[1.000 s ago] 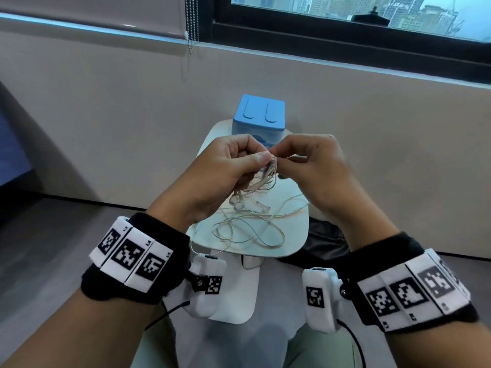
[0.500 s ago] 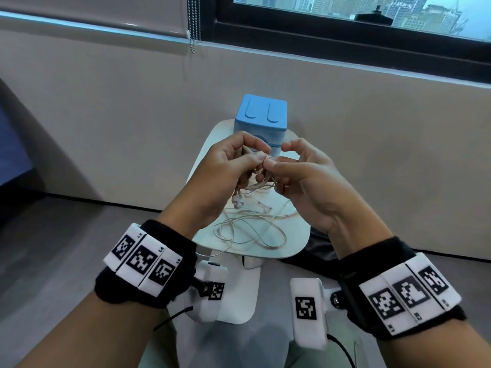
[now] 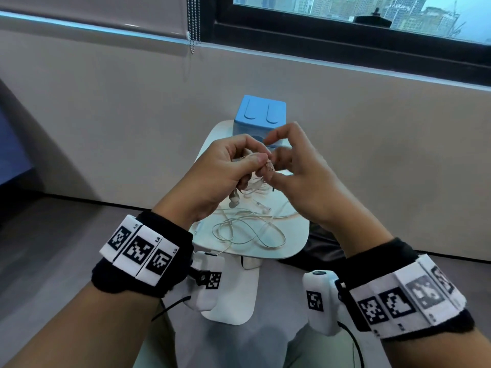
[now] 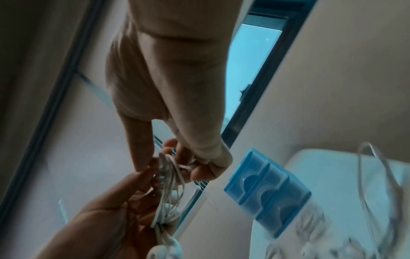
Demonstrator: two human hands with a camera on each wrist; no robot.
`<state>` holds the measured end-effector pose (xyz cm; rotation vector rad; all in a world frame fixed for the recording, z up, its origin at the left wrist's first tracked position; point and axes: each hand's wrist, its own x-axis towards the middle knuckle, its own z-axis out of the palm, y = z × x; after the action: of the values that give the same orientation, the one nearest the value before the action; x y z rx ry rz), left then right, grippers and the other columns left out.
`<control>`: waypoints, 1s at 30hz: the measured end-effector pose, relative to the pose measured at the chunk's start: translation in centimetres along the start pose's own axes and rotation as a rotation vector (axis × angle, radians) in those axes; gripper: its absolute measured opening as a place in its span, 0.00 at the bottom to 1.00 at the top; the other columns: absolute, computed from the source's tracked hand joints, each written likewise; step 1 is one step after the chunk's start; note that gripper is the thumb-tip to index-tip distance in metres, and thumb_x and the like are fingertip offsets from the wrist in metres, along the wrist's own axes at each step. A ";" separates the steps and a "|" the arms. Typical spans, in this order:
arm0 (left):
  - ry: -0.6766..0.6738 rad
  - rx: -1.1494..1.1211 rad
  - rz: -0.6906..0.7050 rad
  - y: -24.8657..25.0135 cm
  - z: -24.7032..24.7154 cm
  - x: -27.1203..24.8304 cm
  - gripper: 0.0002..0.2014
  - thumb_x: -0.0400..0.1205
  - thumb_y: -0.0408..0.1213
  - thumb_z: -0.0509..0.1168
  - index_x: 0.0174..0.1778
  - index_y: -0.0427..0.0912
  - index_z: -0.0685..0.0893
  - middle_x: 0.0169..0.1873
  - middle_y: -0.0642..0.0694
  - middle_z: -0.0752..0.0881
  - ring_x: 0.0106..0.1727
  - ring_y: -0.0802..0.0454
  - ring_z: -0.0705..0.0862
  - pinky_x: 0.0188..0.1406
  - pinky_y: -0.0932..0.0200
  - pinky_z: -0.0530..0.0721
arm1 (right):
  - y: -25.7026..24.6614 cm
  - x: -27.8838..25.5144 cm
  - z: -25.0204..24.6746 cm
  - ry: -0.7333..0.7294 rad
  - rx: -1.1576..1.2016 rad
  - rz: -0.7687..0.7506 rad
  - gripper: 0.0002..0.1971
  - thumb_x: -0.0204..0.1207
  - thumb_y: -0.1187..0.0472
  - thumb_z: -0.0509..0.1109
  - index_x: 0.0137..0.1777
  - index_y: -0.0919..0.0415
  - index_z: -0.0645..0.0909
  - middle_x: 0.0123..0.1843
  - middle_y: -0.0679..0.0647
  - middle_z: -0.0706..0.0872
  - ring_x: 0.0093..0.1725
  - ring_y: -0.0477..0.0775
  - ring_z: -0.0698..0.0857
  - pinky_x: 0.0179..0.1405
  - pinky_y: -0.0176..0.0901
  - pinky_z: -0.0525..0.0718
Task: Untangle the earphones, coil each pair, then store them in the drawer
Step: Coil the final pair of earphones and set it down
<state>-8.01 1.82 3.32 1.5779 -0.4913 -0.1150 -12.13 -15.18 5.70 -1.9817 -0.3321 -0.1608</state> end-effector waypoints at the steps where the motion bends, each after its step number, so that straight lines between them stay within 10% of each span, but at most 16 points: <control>1: 0.020 0.020 -0.010 -0.2 0.1 0.1 0.04 0.87 0.36 0.68 0.52 0.40 0.88 0.36 0.47 0.86 0.30 0.52 0.73 0.35 0.44 0.75 | 0.1 0.1 0.1 0.032 -0.151 -0.051 0.18 0.82 0.72 0.71 0.64 0.55 0.73 0.40 0.53 0.89 0.39 0.54 0.87 0.45 0.56 0.88; 11: 0.033 0.130 -0.041 -0.1 0.0 0.2 0.05 0.86 0.36 0.71 0.45 0.42 0.88 0.27 0.46 0.79 0.31 0.46 0.71 0.29 0.56 0.68 | -0.2 0.3 -1.3 0.016 -0.679 -0.195 0.23 0.83 0.65 0.67 0.69 0.37 0.78 0.52 0.51 0.91 0.49 0.54 0.89 0.44 0.57 0.89; 16: 0.015 0.274 -0.087 1.6 0.3 0.9 0.11 0.86 0.38 0.70 0.41 0.36 0.87 0.23 0.53 0.79 0.27 0.51 0.72 0.30 0.55 0.71 | 1.1 0.4 -1.9 0.180 -0.759 -0.269 0.10 0.83 0.57 0.68 0.56 0.41 0.86 0.42 0.52 0.90 0.38 0.60 0.86 0.37 0.55 0.86; 24: -0.008 -0.142 -0.120 1.0 1.3 0.5 0.05 0.86 0.27 0.67 0.45 0.36 0.84 0.26 0.52 0.80 0.26 0.58 0.70 0.26 0.66 0.71 | 2.0 0.6 -1.5 0.309 -0.309 -0.109 0.04 0.73 0.64 0.82 0.44 0.53 0.94 0.32 0.38 0.87 0.33 0.41 0.84 0.37 0.30 0.77; 27: 0.094 -0.169 -0.071 0.1 1.8 0.4 0.04 0.86 0.28 0.67 0.45 0.37 0.83 0.28 0.49 0.82 0.26 0.58 0.71 0.26 0.66 0.71 | 2.0 0.6 -0.4 0.290 0.160 0.034 0.04 0.75 0.72 0.79 0.46 0.65 0.93 0.39 0.57 0.94 0.41 0.60 0.93 0.47 0.53 0.91; 30: 0.170 -0.106 -0.004 -0.7 2.1 0.3 0.04 0.86 0.33 0.70 0.46 0.39 0.85 0.35 0.42 0.84 0.28 0.55 0.73 0.27 0.57 0.73 | 1.8 0.3 0.2 0.263 0.556 0.158 0.05 0.77 0.76 0.71 0.45 0.73 0.89 0.40 0.66 0.92 0.38 0.61 0.91 0.46 0.49 0.89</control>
<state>-8.31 -0.22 2.56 1.4705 -0.3438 -0.0096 -11.28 -15.65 4.08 -1.4083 -0.0374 -0.2003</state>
